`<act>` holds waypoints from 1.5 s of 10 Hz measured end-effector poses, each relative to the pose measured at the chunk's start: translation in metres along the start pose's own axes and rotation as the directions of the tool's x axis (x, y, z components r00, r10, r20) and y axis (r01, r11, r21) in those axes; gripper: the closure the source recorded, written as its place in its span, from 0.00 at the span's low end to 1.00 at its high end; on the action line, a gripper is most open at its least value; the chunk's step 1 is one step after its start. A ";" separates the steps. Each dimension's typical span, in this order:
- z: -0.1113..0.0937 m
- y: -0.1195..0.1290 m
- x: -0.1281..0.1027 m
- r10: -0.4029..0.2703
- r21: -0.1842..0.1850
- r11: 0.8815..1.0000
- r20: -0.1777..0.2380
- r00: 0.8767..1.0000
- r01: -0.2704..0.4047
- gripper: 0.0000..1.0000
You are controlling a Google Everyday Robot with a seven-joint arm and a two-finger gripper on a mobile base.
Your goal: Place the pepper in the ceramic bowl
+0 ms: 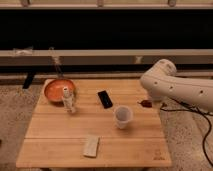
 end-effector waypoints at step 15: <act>0.020 -0.209 -0.322 -0.668 0.303 0.741 0.235 0.706 0.599 1.00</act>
